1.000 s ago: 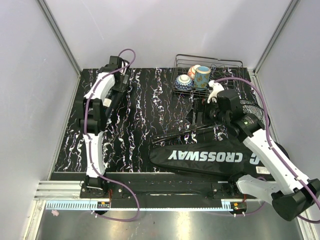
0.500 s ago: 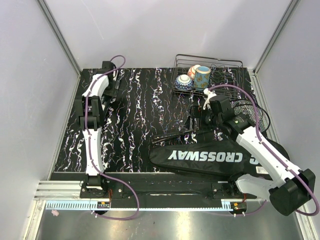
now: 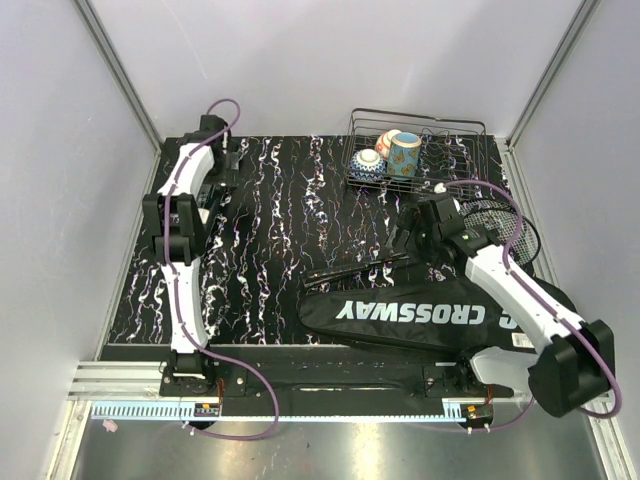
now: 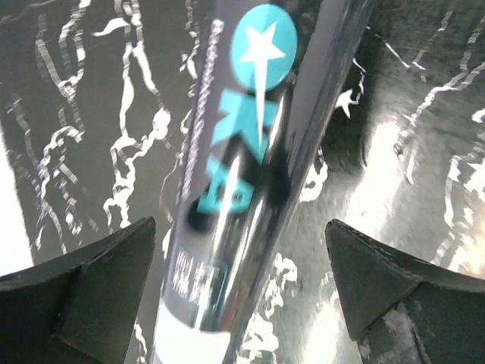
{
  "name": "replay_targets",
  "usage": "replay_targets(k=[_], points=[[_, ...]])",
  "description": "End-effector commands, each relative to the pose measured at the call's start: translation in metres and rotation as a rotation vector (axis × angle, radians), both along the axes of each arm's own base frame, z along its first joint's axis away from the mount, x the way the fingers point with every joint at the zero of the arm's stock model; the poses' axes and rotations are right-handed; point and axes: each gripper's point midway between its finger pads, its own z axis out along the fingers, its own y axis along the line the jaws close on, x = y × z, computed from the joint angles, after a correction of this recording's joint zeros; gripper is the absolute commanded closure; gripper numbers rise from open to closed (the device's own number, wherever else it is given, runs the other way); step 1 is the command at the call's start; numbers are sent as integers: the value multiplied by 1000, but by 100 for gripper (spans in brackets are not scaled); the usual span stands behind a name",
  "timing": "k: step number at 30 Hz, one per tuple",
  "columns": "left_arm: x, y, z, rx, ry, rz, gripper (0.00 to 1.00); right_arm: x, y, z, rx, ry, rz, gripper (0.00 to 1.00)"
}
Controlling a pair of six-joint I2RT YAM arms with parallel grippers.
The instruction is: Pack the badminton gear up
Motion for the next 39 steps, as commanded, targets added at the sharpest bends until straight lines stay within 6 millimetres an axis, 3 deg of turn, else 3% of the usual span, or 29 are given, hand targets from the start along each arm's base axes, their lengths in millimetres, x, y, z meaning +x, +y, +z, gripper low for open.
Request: replay_targets(k=[1, 3, 4, 5, 6, 7, 8, 9, 10, 11, 12, 13, 14, 15, 16, 17, 19, 21, 22, 24, 25, 27, 28, 30, 31, 34, 36, 38, 39], points=[[-6, -5, 123, -70, -274, 118, 1, 23, -30, -25, 27, 81, -241, 0], [-19, -16, 128, -108, -284, 119, 1, 32, -40, -27, 36, 72, -296, 0], [-21, -33, 152, -147, -349, 77, 1, 32, -43, -33, 42, 85, -314, 0], [-33, -42, 145, -162, -327, 61, 1, 33, -46, -34, 42, 81, -329, 0], [-43, -53, 167, -196, -378, 57, 1, 36, -54, -36, 43, 81, -361, 0], [-45, -84, 174, -273, -406, -15, 3, 36, -59, -38, 43, 85, -380, 0], [-59, -103, 159, -318, -372, -61, 6, 35, -64, -40, 46, 88, -401, 1], [-71, -123, 178, -377, -421, -108, 8, 33, -68, -42, 55, 93, -422, 3], [-82, -173, 187, -493, -430, -245, 11, 30, -74, -44, 62, 97, -436, 4], [-101, -198, 175, -552, -391, -317, 16, 28, -75, -44, 63, 95, -436, 5], [-119, -222, 192, -602, -418, -429, 18, 23, -77, -46, 54, 106, -437, 5], [-144, -269, 201, -671, -424, -597, 19, 17, -81, -47, 40, 108, -454, 4], [-164, -284, 184, -673, -392, -666, 19, 7, -87, -52, 16, 137, -476, 2], [-183, -296, 194, -662, -438, -773, 18, 1, -93, -52, 3, 149, -519, 0], [-207, -329, 198, -683, -464, -900, 18, -2, -105, -49, -37, 136, -561, 0], [-226, -337, 175, -668, -433, -962, 18, -11, -110, -51, -65, 162, -578, 0], [-261, -366, 176, -685, -478, -1106, 18, -15, -116, -46, -68, 146, -599, 0], [-286, -378, 156, -638, -458, -1210, 23, -19, -118, -39, -69, 137, -600, 0], [-307, -393, 148, -608, -446, -1274, 26, -17, -118, -27, -58, 103, -597, 0], [-327, -405, 127, -530, -417, -1359, 27, -23, -122, -10, -69, 82, -599, 0], [-346, -419, 121, -522, -417, -1410, 27, -19, -126, 19, -52, 3, -614, 0], [-362, -428, 97, -504, -375, -1435, 26, -25, -134, 50, -61, -65, -615, 0], [-372, -438, 95, -495, -404, -1460, 22, -26, -141, 88, -39, -173, -643, 0], [-386, -450, 75, -451, -412, -1505, 21, -36, -151, 118, -36, -247, -672, 0], [-384, -453, 70, -413, -424, -1498, 20, -43, -159, 149, -15, -336, -705, 0], [-398, -473, 52, -375, -434, -1551, 21, -62, -170, 185, 19, -425, -753, 0], [-404, -485, 35, -354, -406, -1586, 29, -69, -171, 197, 47, -459, -759, 0], [-409, -500, 32, -306, -422, -1623, 31, -76, -171, 211, 77, -509, -749, 0], [-413, -502, 15, -251, -387, -1642, 31, -77, -172, 213, 72, -518, -746, 0]])
